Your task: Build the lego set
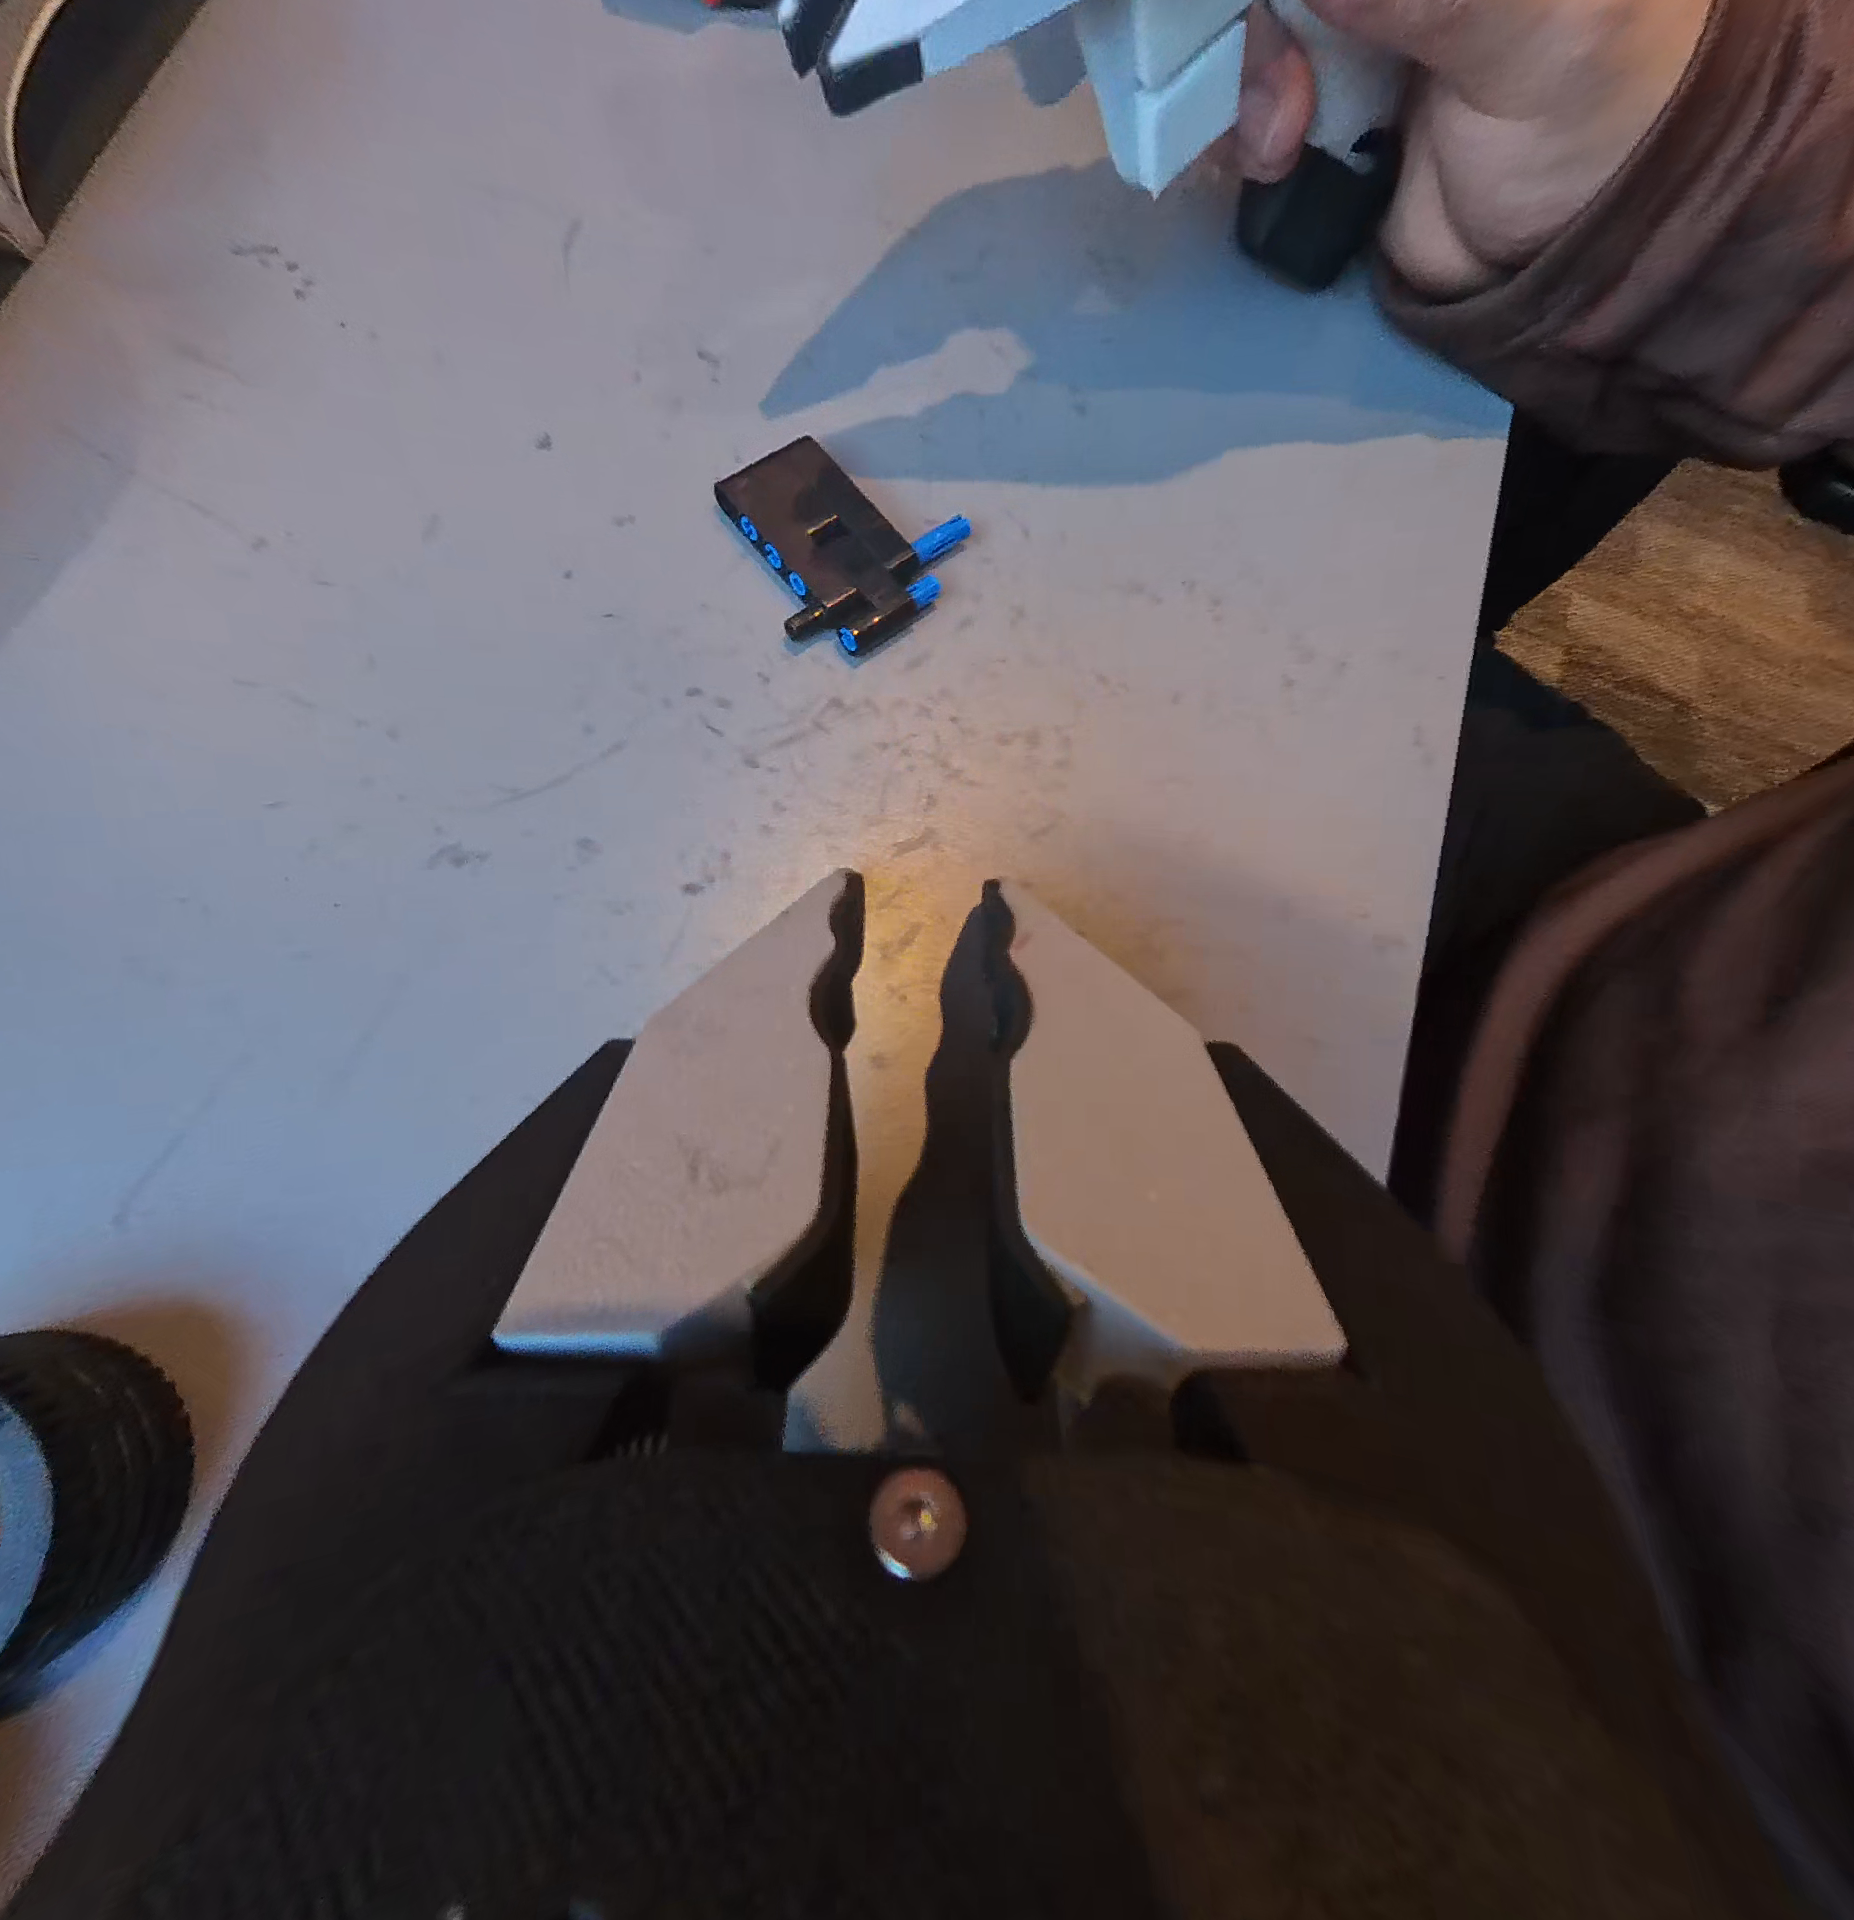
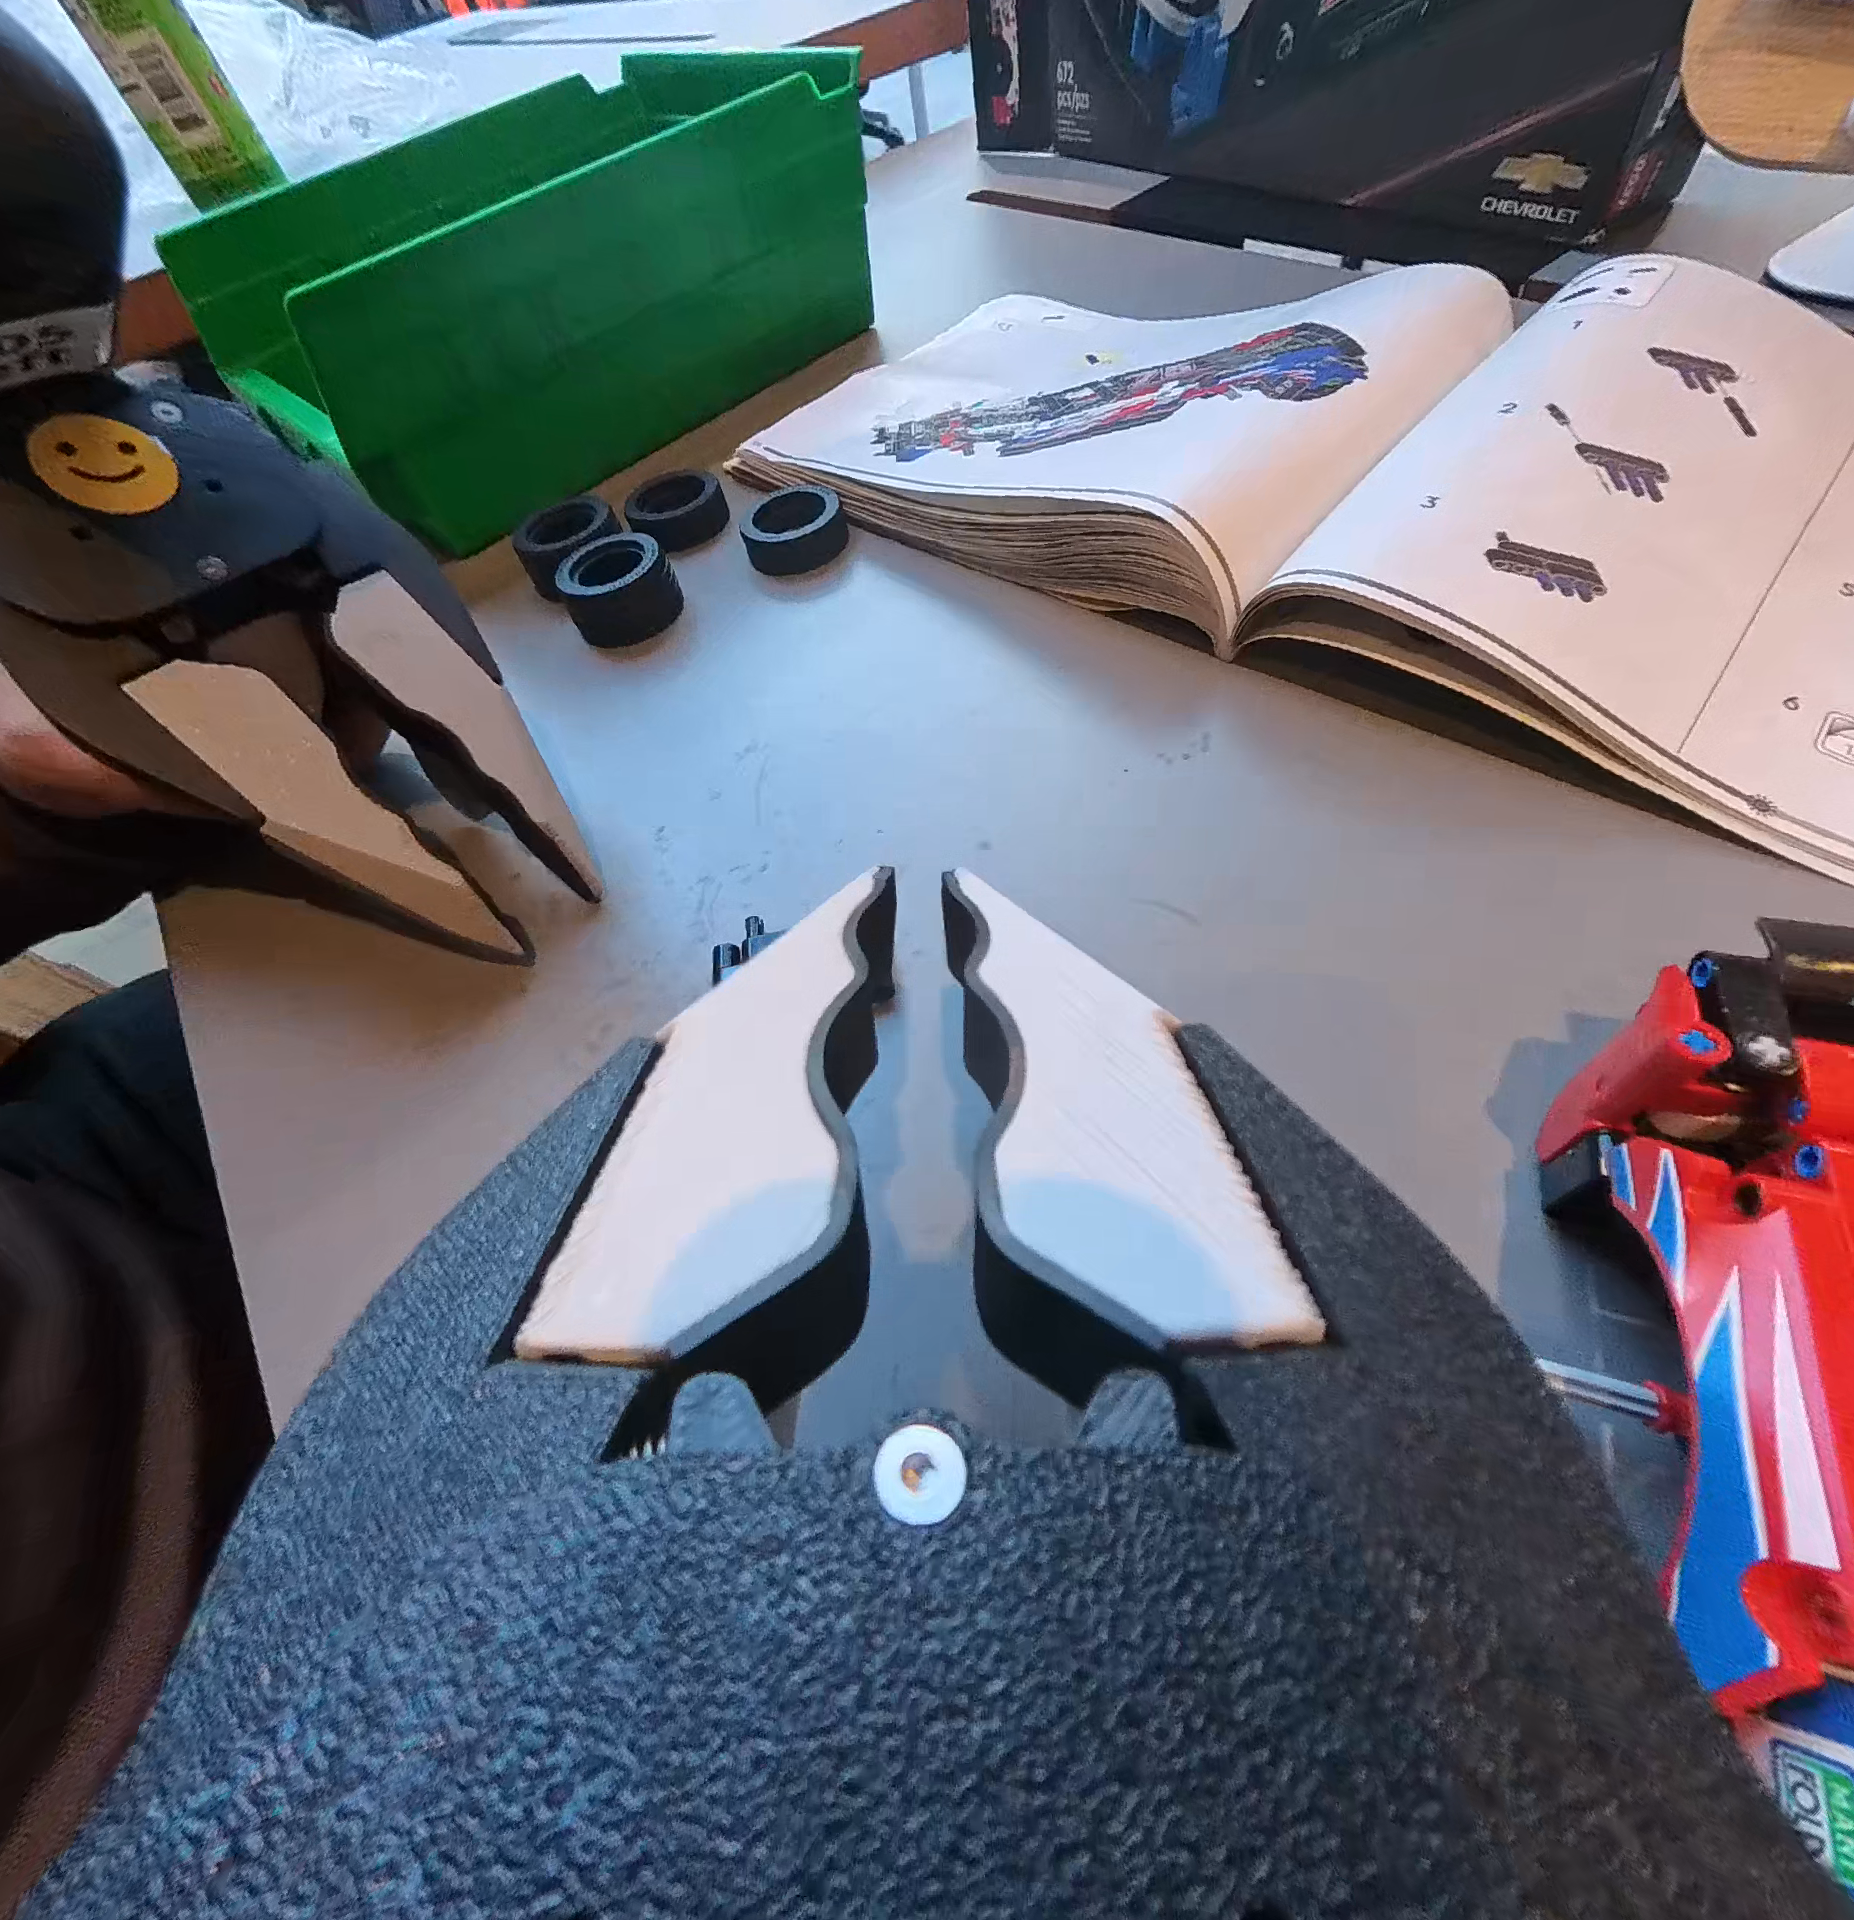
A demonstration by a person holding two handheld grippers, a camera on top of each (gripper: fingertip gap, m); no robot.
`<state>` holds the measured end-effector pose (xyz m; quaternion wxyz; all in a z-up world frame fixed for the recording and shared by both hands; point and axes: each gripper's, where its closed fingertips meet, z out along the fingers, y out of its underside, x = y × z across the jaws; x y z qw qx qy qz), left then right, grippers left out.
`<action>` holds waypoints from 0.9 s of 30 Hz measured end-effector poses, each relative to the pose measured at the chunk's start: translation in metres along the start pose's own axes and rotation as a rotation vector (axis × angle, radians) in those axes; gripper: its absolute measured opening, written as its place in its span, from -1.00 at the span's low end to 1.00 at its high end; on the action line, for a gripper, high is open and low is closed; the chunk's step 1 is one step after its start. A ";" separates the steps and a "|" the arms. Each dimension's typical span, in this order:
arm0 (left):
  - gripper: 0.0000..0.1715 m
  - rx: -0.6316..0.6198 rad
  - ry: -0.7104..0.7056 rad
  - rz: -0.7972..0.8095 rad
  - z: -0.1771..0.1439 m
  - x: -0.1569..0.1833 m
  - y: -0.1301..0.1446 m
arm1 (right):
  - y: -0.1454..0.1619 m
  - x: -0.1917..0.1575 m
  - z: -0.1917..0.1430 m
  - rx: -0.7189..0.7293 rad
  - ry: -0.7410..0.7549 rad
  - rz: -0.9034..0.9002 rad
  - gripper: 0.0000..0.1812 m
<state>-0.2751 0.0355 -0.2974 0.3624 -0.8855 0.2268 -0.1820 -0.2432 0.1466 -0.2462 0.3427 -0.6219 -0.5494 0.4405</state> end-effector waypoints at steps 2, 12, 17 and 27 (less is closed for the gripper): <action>-0.78 0.000 0.000 -0.005 0.000 -0.001 0.000 | 0.001 -0.001 0.001 -0.010 0.004 -0.011 -0.90; -0.94 -0.009 -0.199 0.156 0.000 -0.008 0.001 | 0.006 -0.008 0.005 -0.044 0.005 -0.078 -0.90; -0.99 -0.011 -0.265 0.181 -0.001 -0.014 0.000 | 0.008 -0.013 0.007 -0.059 -0.015 -0.105 -0.90; -1.00 -0.020 -0.410 0.264 0.007 -0.059 -0.018 | 0.001 -0.023 0.004 -0.005 -0.088 -0.113 -0.94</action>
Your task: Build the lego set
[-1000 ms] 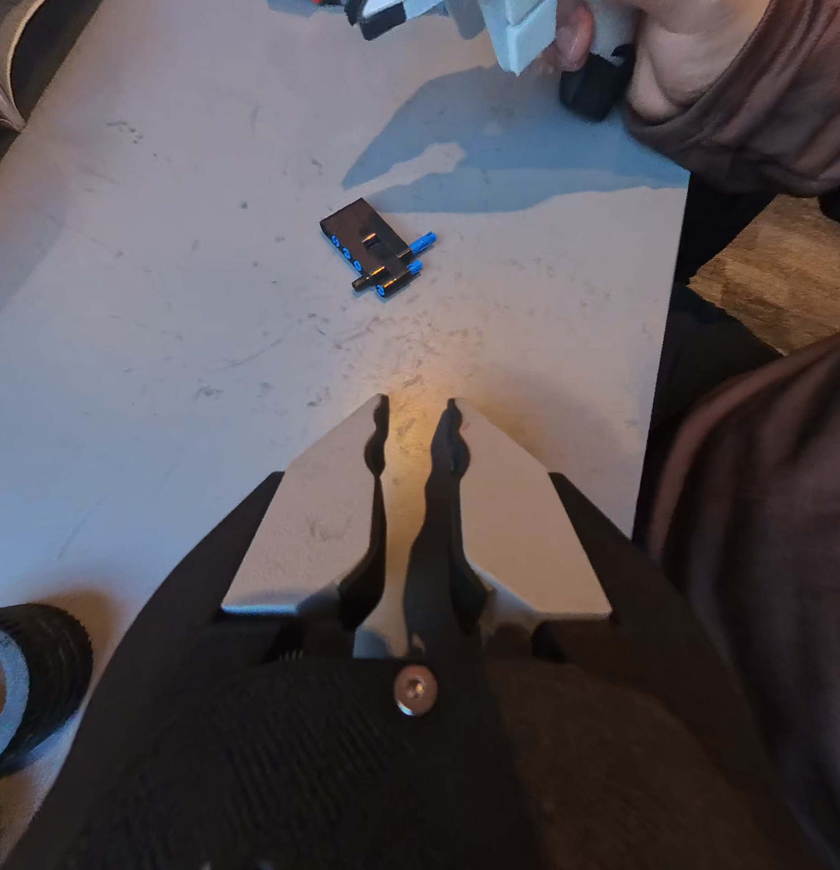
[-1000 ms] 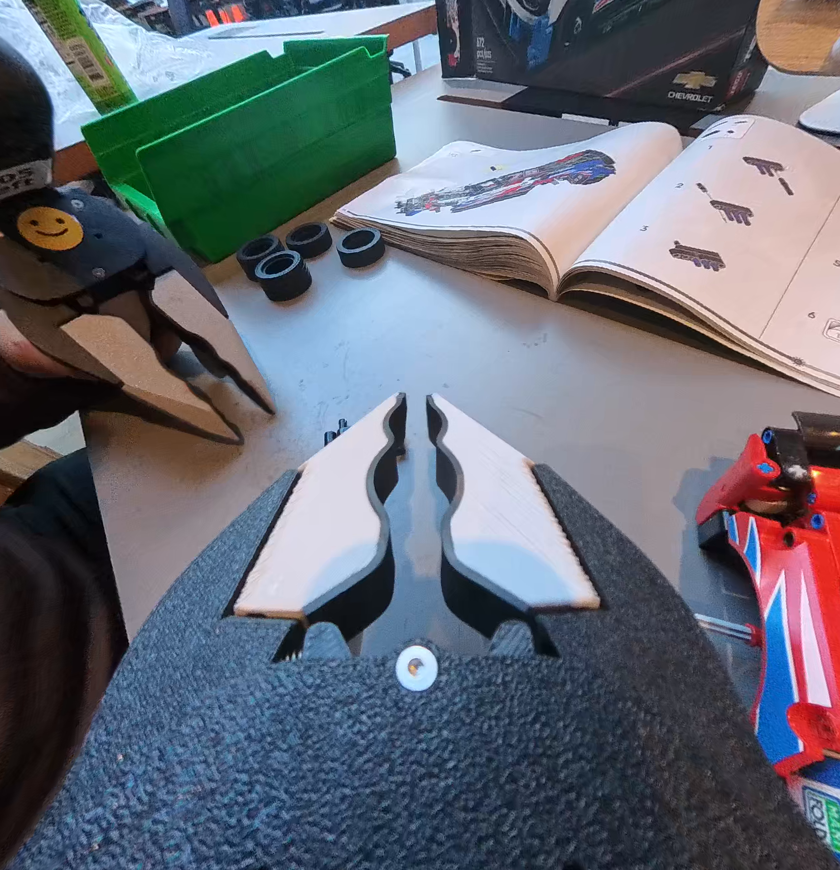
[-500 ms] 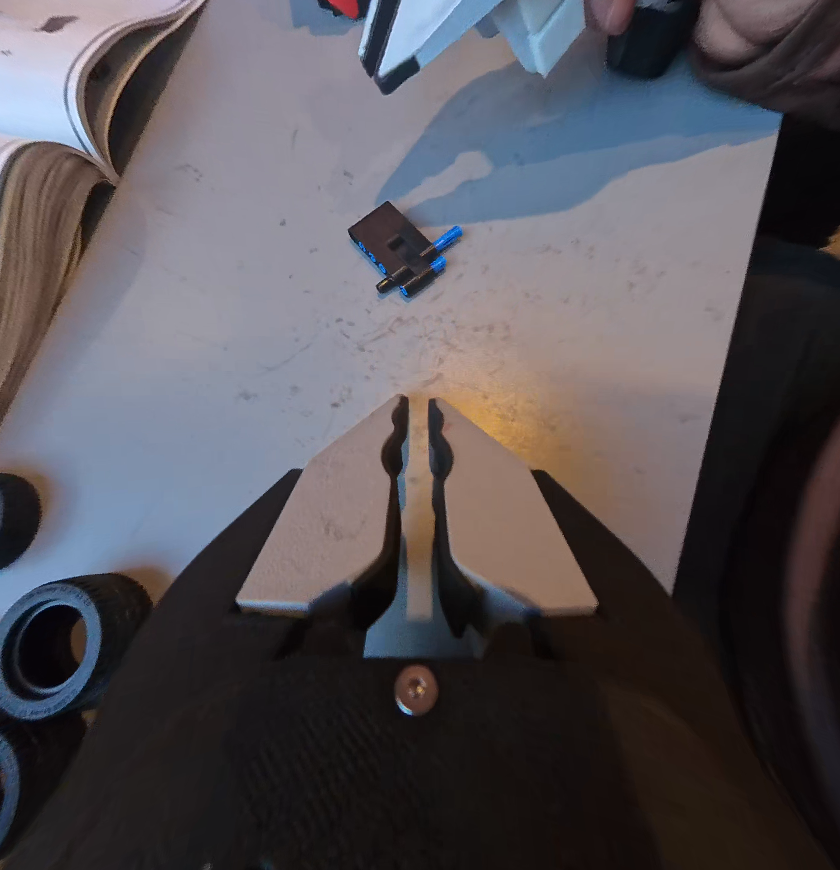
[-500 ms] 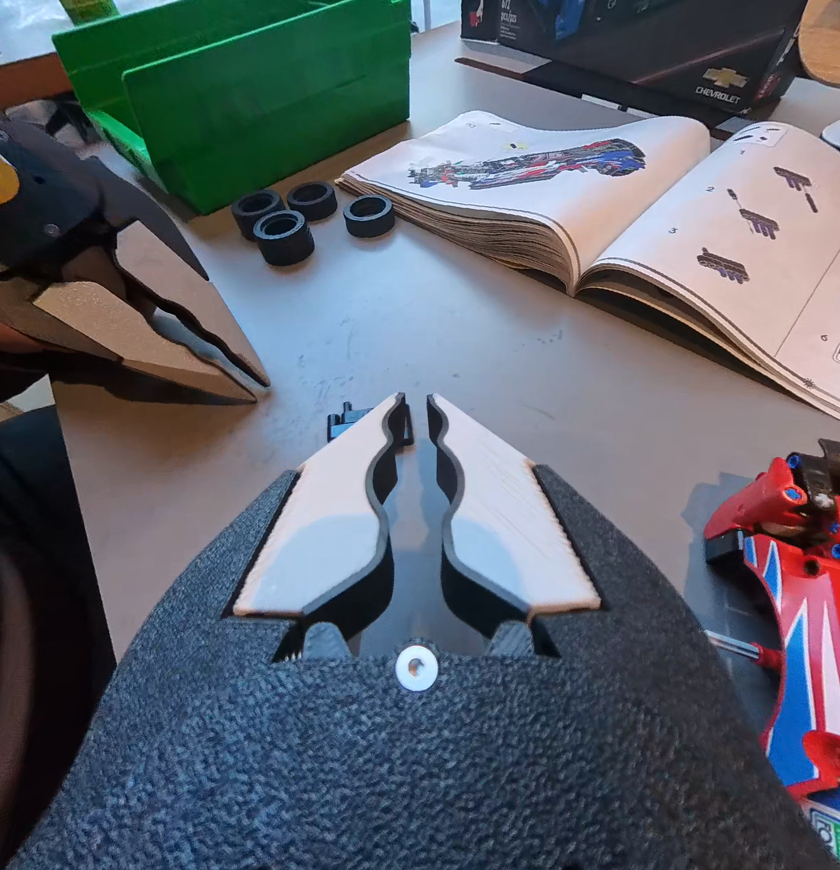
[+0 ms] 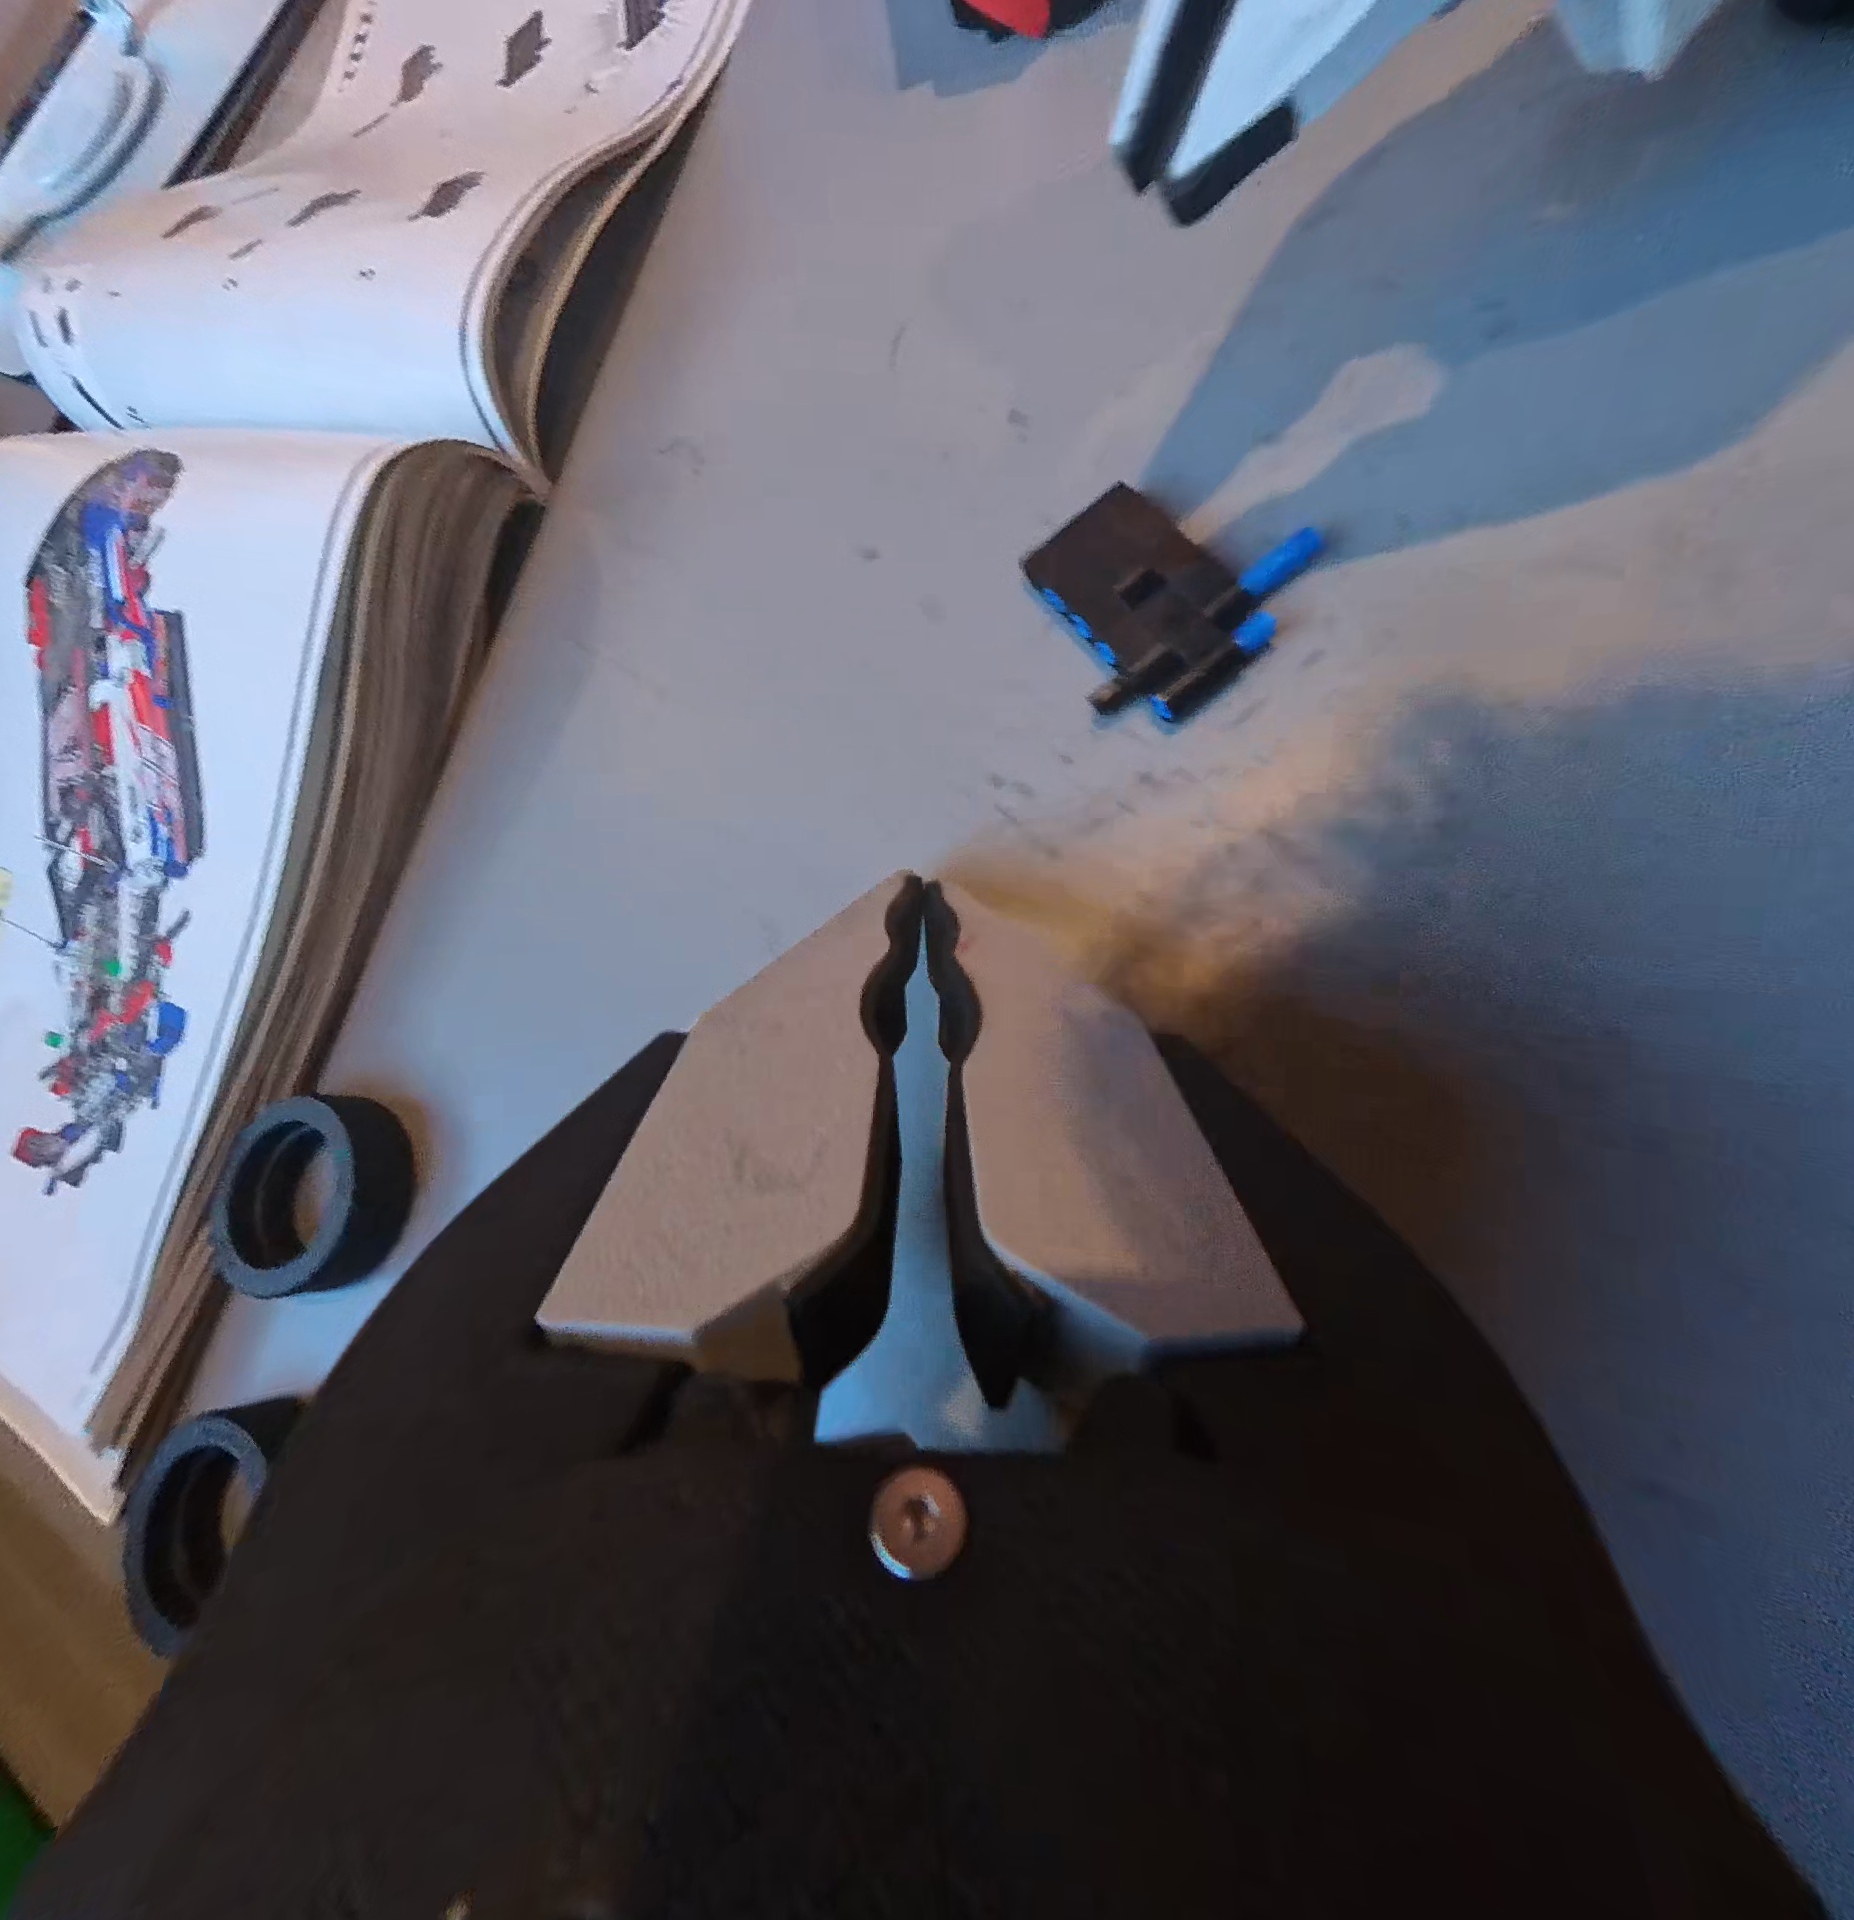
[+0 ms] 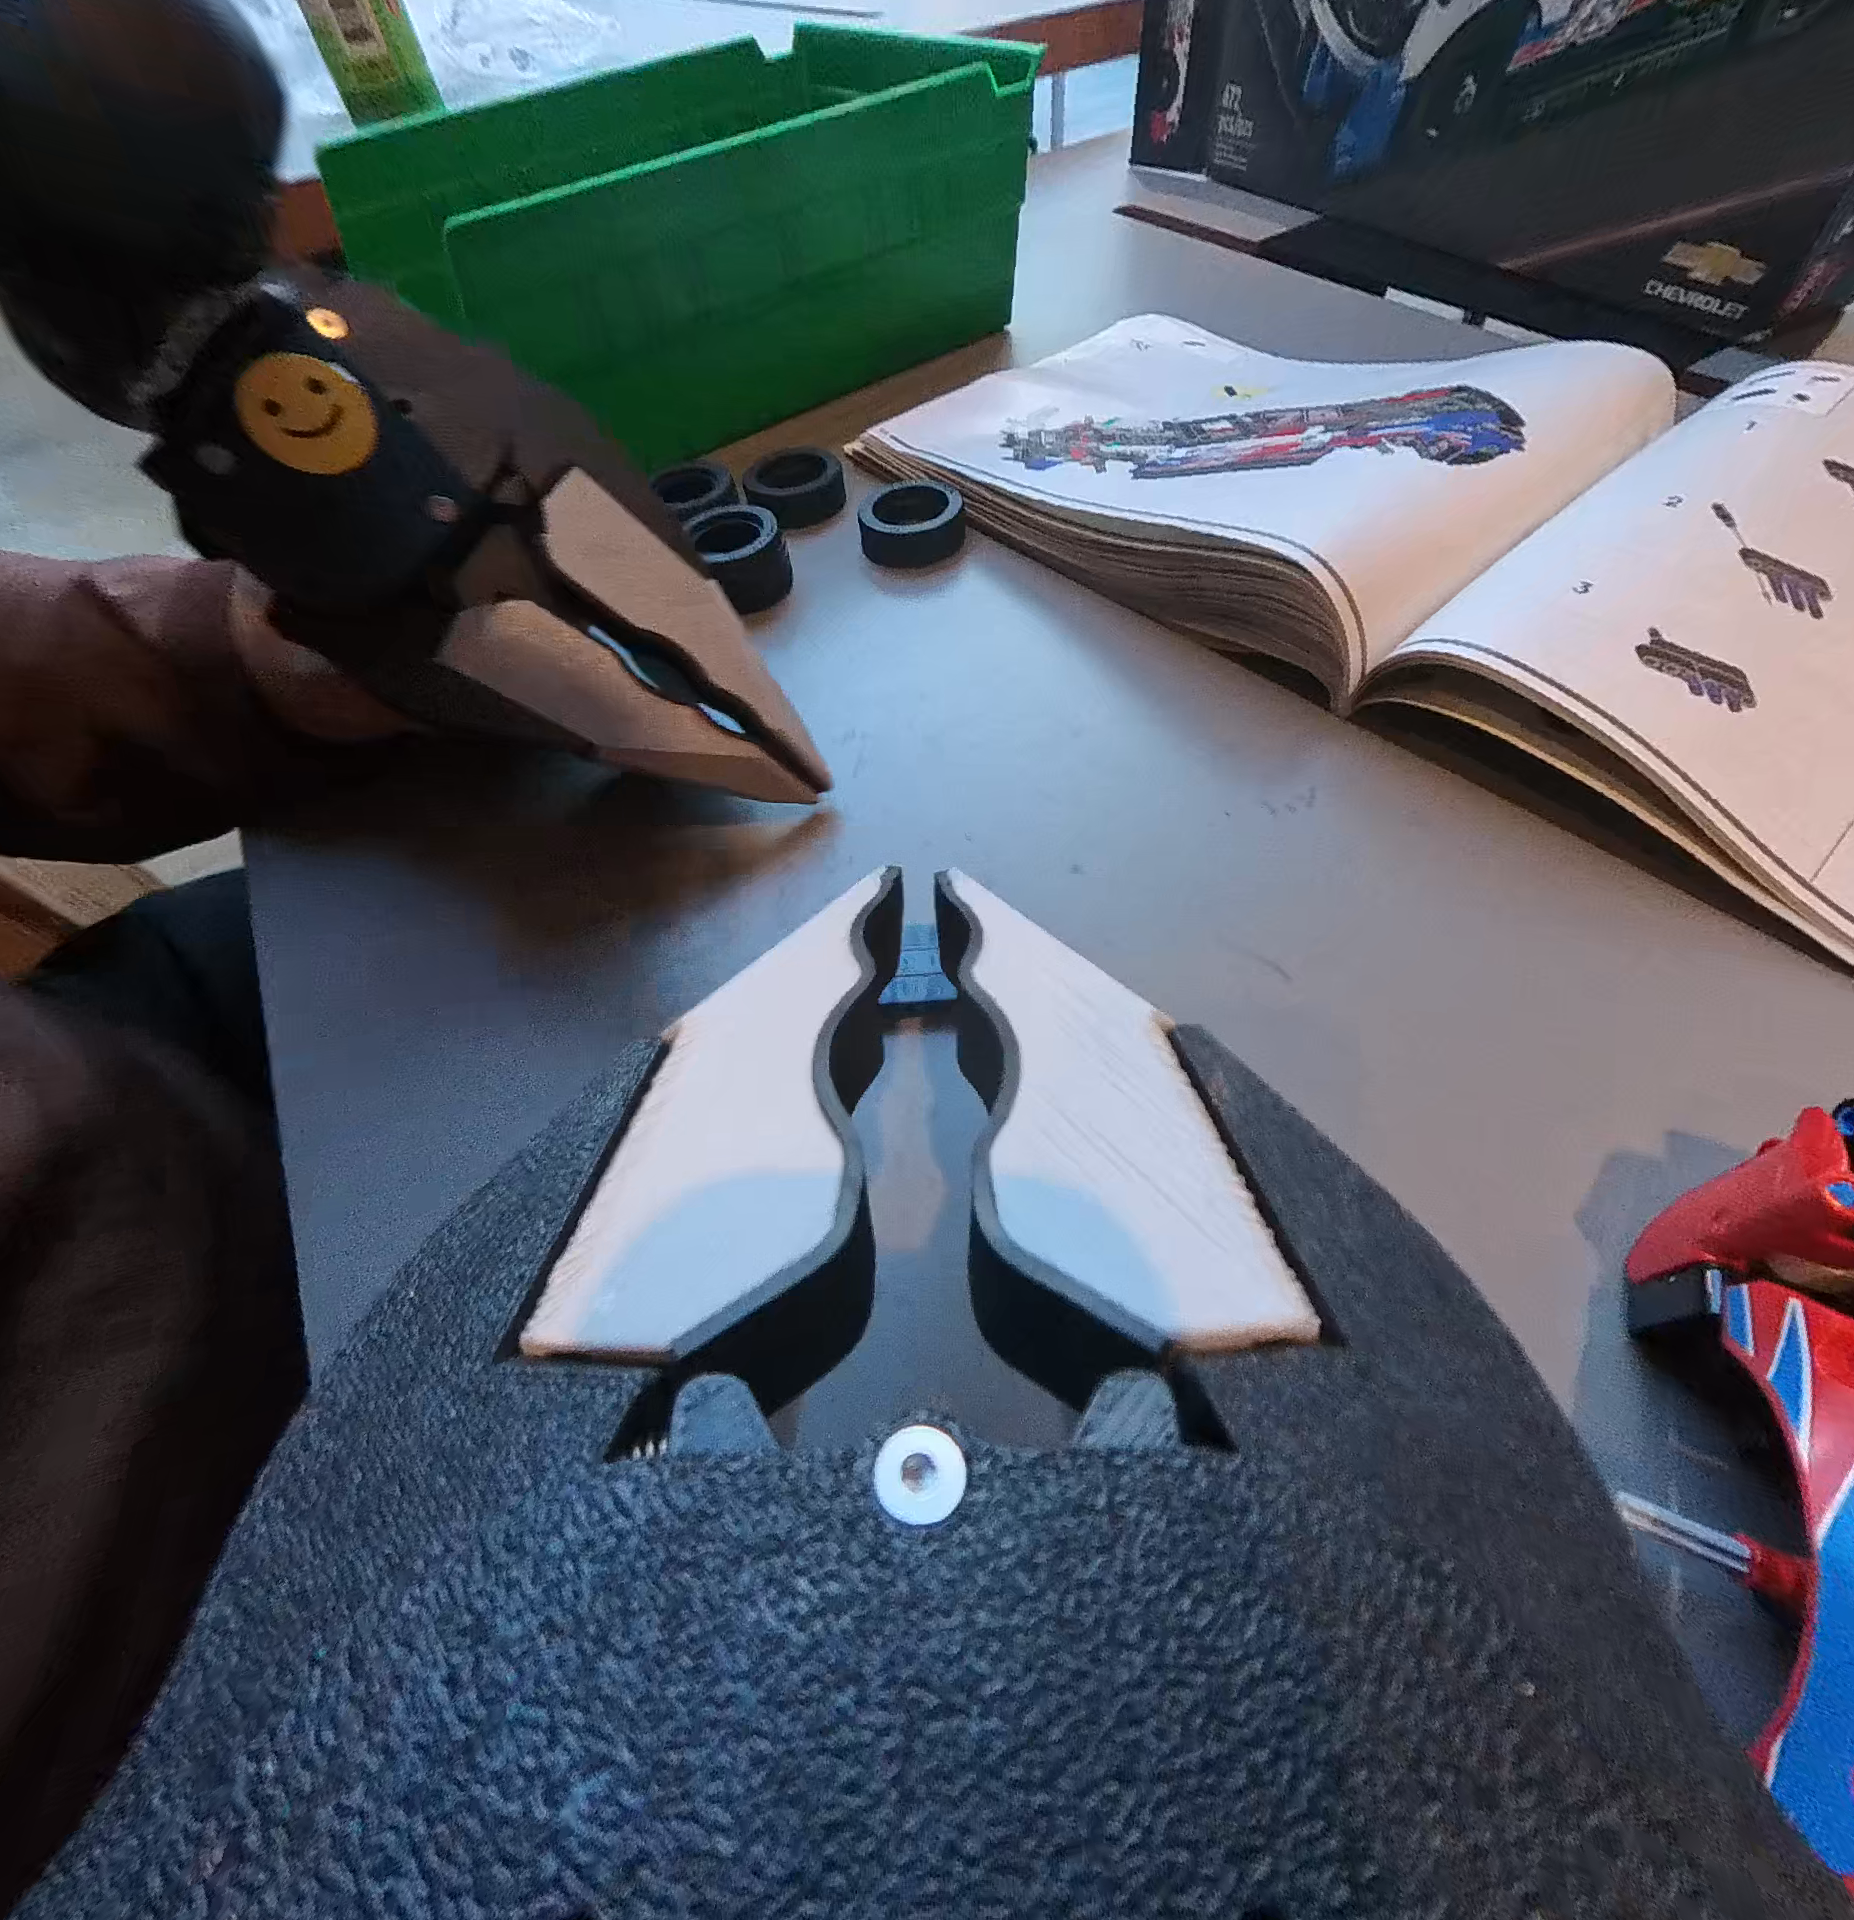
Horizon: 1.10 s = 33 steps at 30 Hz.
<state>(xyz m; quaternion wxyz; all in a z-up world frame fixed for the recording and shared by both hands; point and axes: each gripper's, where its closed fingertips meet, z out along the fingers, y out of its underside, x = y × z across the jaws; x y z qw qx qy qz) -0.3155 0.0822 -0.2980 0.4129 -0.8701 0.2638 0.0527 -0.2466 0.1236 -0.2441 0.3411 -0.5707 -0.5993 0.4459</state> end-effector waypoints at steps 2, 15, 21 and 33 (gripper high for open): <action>-1.00 0.017 0.009 -0.004 0.006 -0.008 -0.005 | -0.005 0.000 -0.002 0.033 -0.007 0.000 -0.96; -1.00 0.122 0.130 -0.019 0.030 -0.032 -0.033 | -0.029 0.020 -0.020 0.210 0.078 -0.014 -1.00; -1.00 0.166 0.071 0.189 0.024 -0.014 -0.038 | 0.002 0.012 -0.014 0.010 0.051 -0.093 -0.92; -0.51 0.084 0.420 0.234 0.018 0.039 -0.037 | 0.060 -0.013 0.003 -0.368 -0.058 -0.158 -0.83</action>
